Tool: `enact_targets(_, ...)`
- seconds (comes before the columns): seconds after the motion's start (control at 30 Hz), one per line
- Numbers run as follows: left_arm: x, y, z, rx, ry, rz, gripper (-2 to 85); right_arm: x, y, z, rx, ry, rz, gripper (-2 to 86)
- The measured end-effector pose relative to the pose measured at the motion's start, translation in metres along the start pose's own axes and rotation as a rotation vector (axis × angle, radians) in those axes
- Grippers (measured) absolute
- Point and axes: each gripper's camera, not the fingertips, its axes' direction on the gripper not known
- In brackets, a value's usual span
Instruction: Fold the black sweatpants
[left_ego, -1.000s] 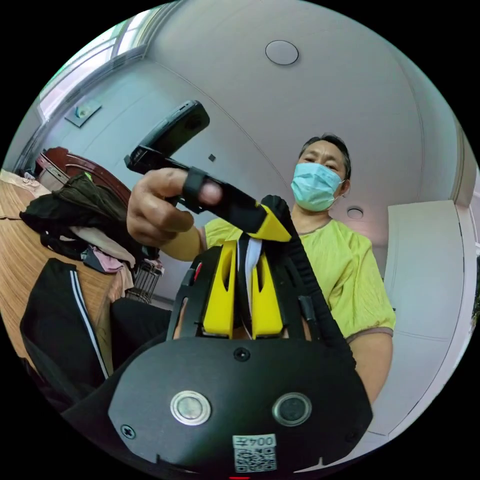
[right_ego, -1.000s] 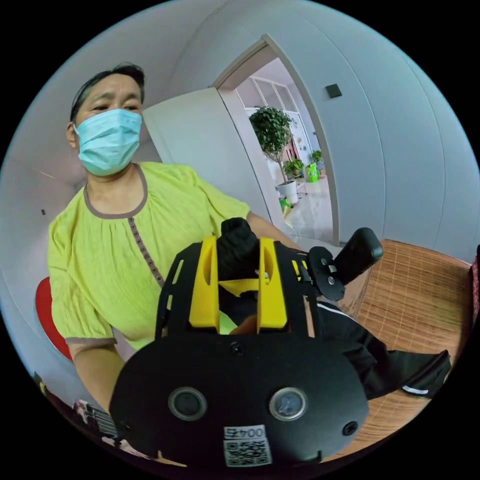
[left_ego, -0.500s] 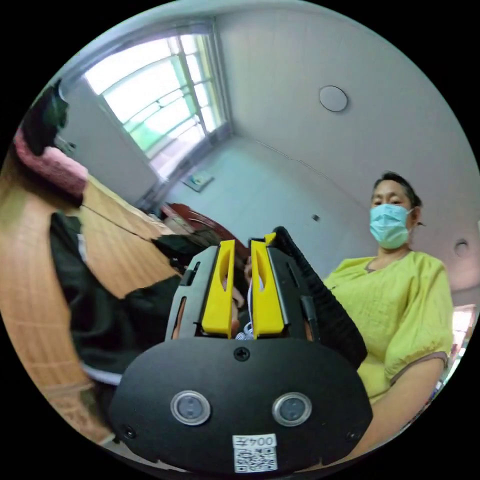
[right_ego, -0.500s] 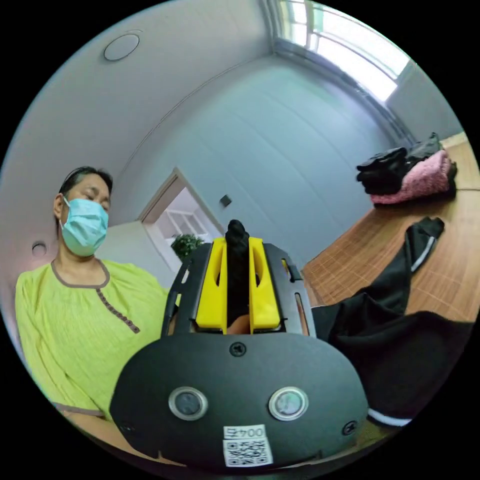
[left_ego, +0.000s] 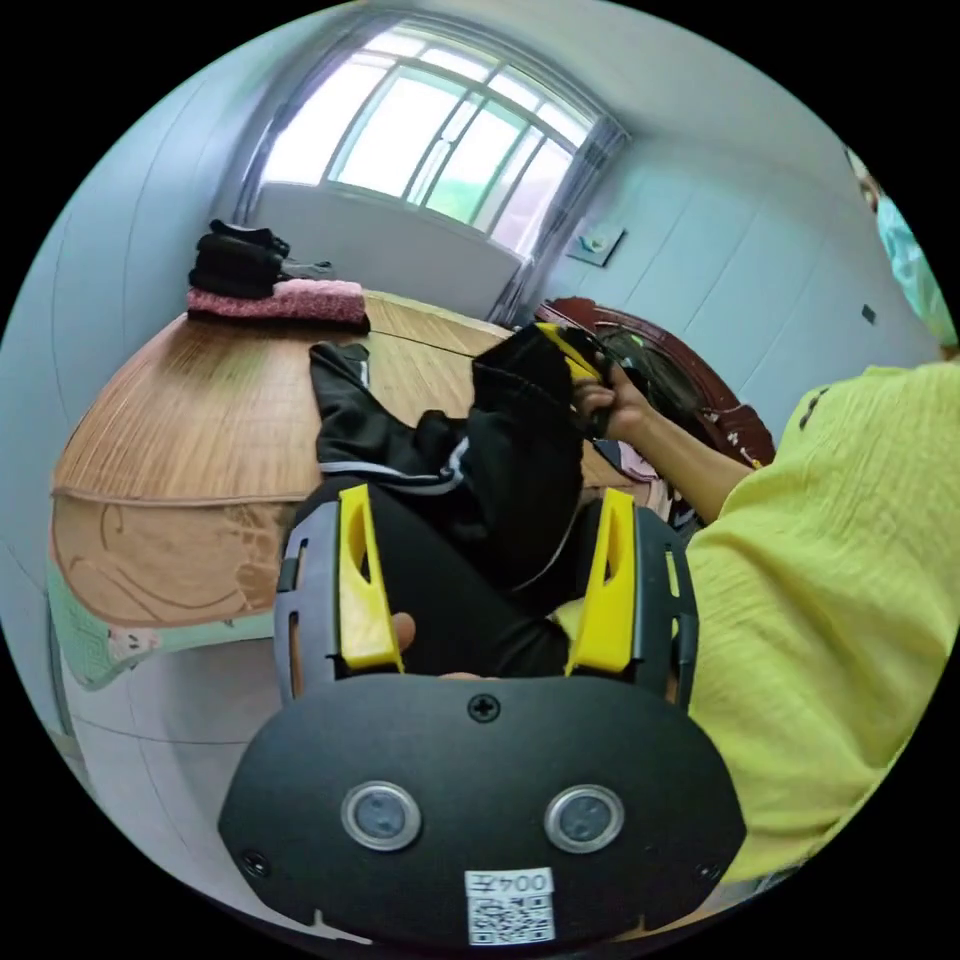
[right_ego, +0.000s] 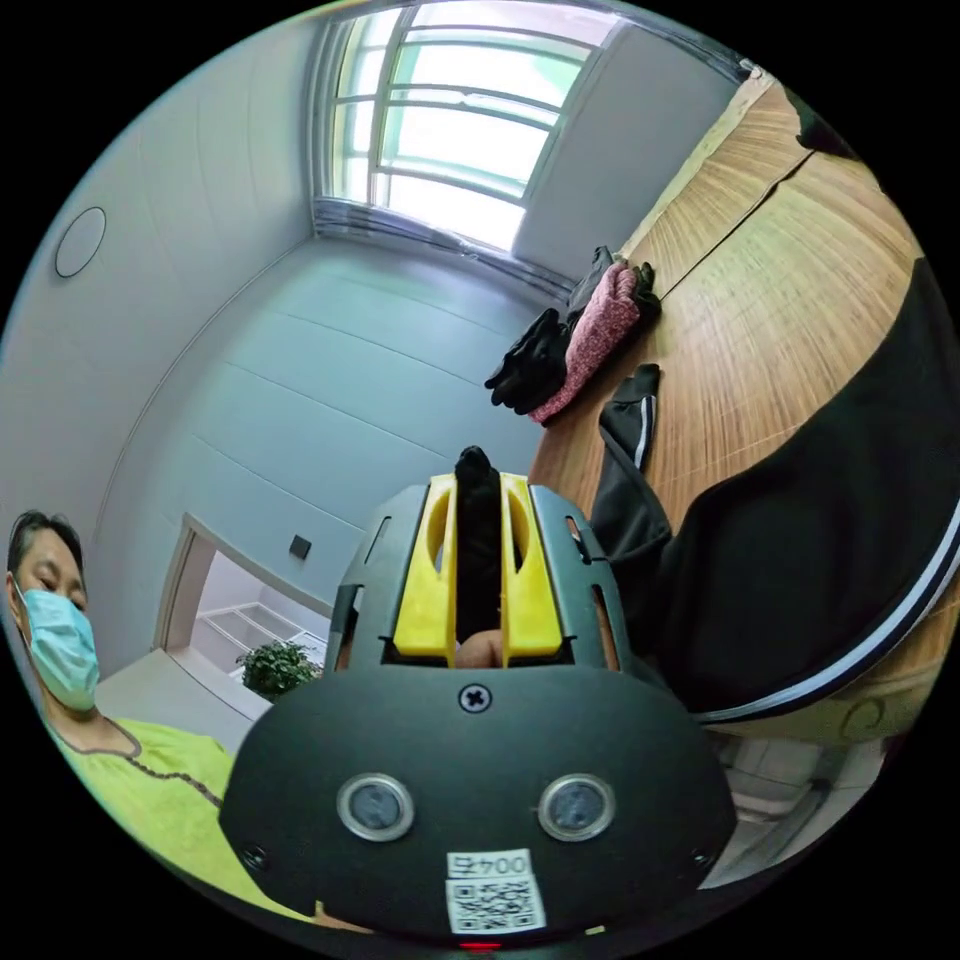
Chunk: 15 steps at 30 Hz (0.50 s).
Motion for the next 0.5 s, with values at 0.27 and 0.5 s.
enact_targets(0.27,0.128,-0.078,0.079,-0.197,0.07,0.162,20.5,-0.05,-0.028,0.082,-0.055,-0.007,-0.037,6.8)
enact_targets(0.5,0.164,-0.084,0.075,0.053,-0.097,0.199,14.6,-0.126,-0.055,0.128,0.01,-0.036,-0.101,6.8)
